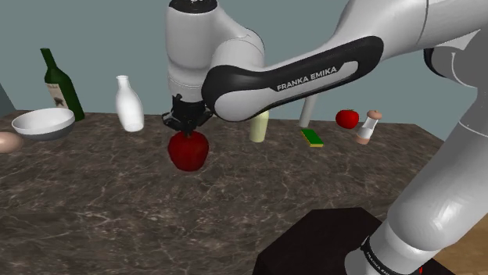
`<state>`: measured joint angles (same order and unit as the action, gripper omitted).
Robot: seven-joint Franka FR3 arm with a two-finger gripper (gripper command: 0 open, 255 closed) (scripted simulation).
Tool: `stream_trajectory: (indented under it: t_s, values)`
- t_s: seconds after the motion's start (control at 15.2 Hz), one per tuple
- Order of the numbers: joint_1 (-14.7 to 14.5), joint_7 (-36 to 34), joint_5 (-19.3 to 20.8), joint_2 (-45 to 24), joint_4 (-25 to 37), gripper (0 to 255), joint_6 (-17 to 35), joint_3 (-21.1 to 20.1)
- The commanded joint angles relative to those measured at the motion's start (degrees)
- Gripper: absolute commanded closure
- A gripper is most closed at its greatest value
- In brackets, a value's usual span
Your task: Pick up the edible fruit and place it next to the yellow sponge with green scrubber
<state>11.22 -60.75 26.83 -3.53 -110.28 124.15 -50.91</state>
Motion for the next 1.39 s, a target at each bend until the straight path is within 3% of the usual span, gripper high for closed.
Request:
stream_trajectory:
  t_s: [0.0, 1.12, 1.32]
  values:
    - [0.05, 0.95, -0.92, 0.51, 1.26, 255, -1.38, -0.10]
    - [-0.04, 6.17, -4.55, 1.96, 12.15, 255, -12.24, -0.49]
    - [2.85, 13.45, -12.58, 10.36, 5.19, 255, -8.34, 3.00]
